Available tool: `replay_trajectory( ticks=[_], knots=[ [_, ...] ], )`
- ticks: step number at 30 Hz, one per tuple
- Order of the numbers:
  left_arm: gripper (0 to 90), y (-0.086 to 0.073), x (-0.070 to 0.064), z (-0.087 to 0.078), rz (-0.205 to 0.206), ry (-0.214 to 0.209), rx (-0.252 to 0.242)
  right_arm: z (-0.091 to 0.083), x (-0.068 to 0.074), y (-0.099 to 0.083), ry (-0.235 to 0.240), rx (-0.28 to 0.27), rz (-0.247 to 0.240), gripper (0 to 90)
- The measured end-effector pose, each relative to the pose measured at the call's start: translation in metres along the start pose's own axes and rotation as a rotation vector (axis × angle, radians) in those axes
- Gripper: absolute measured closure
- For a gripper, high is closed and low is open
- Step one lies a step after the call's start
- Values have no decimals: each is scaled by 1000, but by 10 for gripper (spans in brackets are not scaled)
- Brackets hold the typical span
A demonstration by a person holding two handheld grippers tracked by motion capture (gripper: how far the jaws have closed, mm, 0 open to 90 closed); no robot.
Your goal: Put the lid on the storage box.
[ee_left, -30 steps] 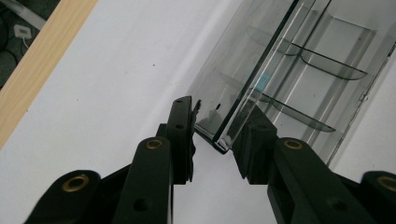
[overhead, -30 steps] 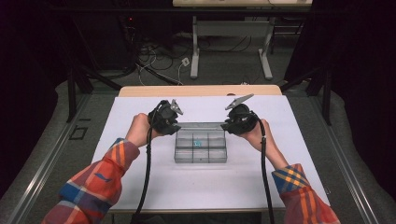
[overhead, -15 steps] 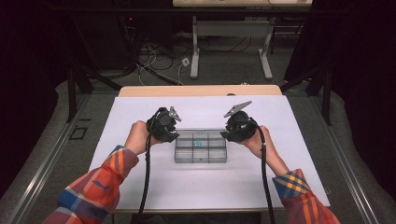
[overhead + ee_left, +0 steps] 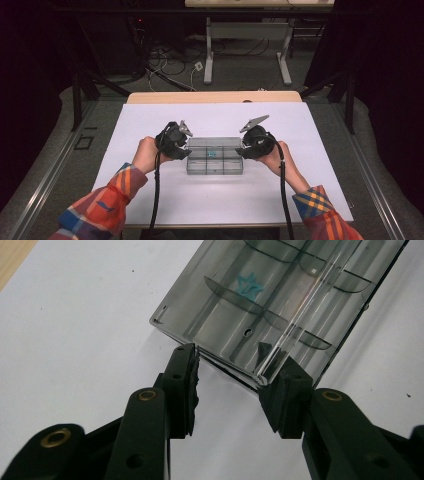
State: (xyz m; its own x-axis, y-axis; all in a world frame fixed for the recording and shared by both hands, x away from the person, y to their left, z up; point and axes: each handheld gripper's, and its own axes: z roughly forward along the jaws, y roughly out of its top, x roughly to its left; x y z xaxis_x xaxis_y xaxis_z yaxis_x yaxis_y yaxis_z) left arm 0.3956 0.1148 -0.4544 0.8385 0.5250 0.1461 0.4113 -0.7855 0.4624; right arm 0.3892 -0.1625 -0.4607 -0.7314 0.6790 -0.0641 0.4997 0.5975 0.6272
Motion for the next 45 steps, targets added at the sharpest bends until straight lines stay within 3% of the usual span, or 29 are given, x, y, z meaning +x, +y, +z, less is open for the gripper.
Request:
replay_trajectory(
  ticks=[12, 27, 45],
  knots=[
    [602, -4, -5, 2, -4, -6, 26, 0, 7, -7, -21, 39, -15, 560],
    [602, -11, -10, 8, -40, -35, 31, 2, 14, -13, -13, 64, 24, 543],
    [605, -16, -17, 15, -24, -49, 72, 8, 19, -23, 5, 96, 27, 537]
  ],
)
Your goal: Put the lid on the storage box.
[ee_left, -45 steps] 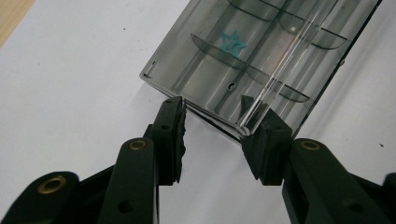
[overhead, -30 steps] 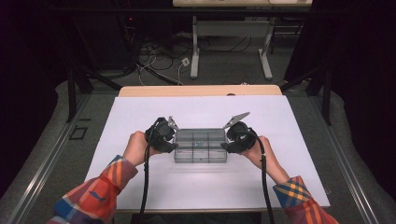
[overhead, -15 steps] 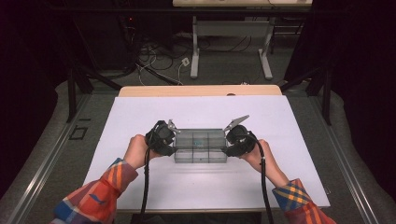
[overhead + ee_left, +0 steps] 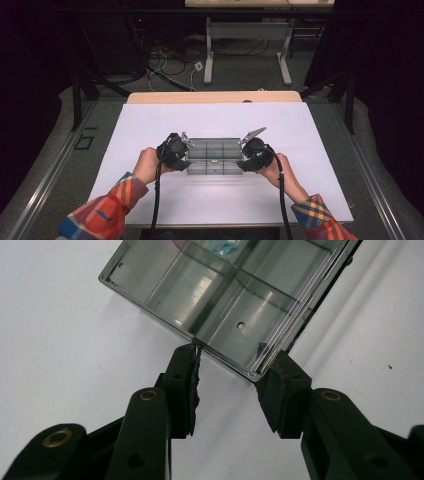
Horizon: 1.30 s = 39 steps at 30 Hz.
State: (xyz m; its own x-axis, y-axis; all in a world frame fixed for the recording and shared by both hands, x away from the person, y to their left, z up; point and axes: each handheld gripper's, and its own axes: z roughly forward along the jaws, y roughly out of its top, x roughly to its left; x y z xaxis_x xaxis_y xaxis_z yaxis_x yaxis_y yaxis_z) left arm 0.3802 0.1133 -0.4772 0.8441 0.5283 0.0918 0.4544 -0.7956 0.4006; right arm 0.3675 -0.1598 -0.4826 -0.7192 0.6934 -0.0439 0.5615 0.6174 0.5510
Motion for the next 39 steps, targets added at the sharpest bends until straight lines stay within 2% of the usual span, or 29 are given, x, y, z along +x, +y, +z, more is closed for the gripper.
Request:
replay_trajectory(
  ticks=[9, 11, 18, 20, 21, 22, 23, 25, 26, 32, 35, 39],
  knots=[
    [599, -4, 0, 5, 11, -4, 22, 5, 0, -6, -8, 22, 7, 529],
    [600, -6, -1, 7, 8, -7, 27, 5, 1, -6, -2, 32, 20, 529],
    [588, -11, 0, 7, -6, -16, 25, 6, 3, -8, 4, 31, 17, 519],
    [525, -12, 1, 7, -25, -34, 20, 7, 4, -9, 7, 38, 12, 482],
    [457, -14, 2, 6, -38, -48, 27, 9, 5, -9, 7, 46, 11, 453],
    [377, -15, 3, 6, -34, -56, 25, 9, 5, -11, -14, 73, 6, 405],
    [292, -17, 2, 6, -44, -54, 15, 9, 5, -12, -6, 80, 1, 344],
    [190, -22, 2, 7, -53, -38, 13, 9, 4, -15, 26, 75, -1, 277],
    [163, -25, 2, 7, -58, -34, 18, 8, 3, -16, 28, 73, -1, 256],
    [89, -39, 3, 4, -105, -16, -21, 2, -1, -27, 58, 48, 17, 150],
    [63, -45, 3, 0, -112, -6, -24, -1, -4, -33, 69, 24, 15, 125],
    [50, -53, 3, -3, -109, 4, -24, -7, -8, -39, 71, 13, 35, 111]
  ],
)
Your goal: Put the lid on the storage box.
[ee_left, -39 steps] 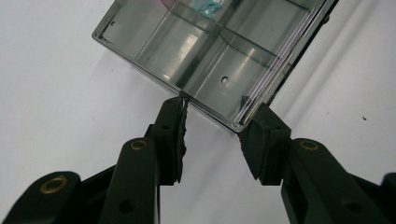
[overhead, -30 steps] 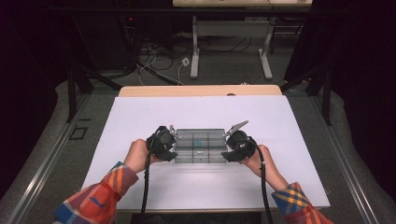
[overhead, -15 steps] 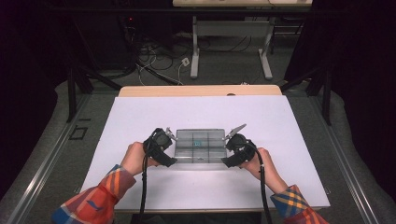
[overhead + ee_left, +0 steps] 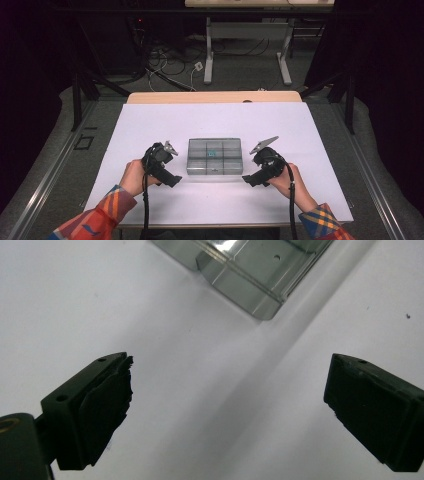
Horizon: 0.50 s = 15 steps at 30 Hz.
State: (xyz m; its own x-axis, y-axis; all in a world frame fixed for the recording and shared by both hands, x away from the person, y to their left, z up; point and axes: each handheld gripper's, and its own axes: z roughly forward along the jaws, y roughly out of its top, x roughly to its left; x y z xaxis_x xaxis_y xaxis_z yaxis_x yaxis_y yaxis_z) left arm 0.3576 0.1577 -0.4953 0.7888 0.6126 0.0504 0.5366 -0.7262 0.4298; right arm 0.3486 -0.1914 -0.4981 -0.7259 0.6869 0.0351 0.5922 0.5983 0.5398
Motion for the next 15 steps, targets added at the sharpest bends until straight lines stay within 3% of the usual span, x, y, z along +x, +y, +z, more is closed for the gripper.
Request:
replay_trajectory(
  ticks=[15],
  knots=[
    [12, -30, 4, -10, -26, 33, -9, -10, -9, -20, -21, -14, 36, 49]
  ],
)
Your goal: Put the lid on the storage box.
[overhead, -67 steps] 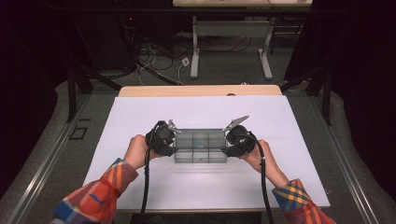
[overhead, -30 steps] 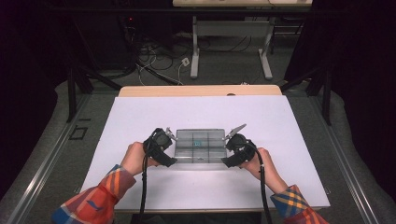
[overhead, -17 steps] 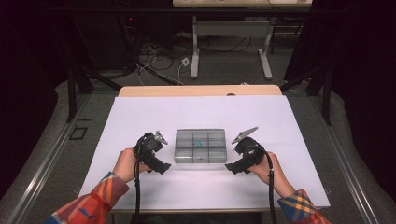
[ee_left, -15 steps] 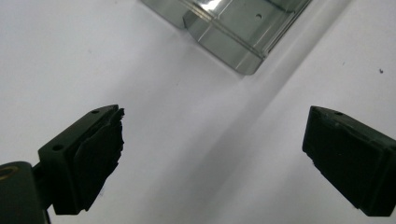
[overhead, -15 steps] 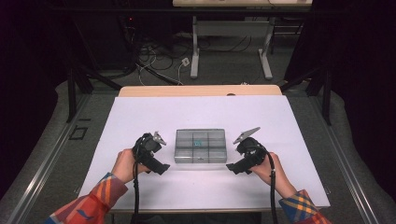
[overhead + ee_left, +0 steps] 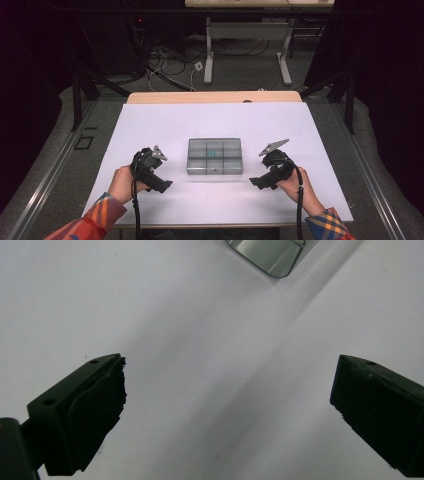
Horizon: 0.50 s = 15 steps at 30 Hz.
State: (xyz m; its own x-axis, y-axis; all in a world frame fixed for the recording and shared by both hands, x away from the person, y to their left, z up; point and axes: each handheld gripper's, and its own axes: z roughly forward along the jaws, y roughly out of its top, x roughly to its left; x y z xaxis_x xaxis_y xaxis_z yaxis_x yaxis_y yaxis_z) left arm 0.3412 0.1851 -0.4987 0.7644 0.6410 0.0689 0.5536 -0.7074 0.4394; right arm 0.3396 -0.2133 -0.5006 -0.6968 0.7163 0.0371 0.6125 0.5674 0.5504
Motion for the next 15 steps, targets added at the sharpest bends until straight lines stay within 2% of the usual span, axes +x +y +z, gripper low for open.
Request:
replay_trajectory(
  ticks=[2, 3, 6, 15],
  knots=[
    [2, -4, 0, -1, -6, 1, -2, 0, 0, -3, -2, -5, 16, 38],
    [2, -7, 1, -2, -5, 1, 2, -1, -2, -5, -8, -11, 4, 35],
    [2, -14, 1, -1, -18, 9, -10, -3, -3, -10, -2, 2, 34, 28],
    [0, -35, -1, 1, -40, 24, -10, -6, -4, -30, -13, -14, 49, 24]
  ],
)
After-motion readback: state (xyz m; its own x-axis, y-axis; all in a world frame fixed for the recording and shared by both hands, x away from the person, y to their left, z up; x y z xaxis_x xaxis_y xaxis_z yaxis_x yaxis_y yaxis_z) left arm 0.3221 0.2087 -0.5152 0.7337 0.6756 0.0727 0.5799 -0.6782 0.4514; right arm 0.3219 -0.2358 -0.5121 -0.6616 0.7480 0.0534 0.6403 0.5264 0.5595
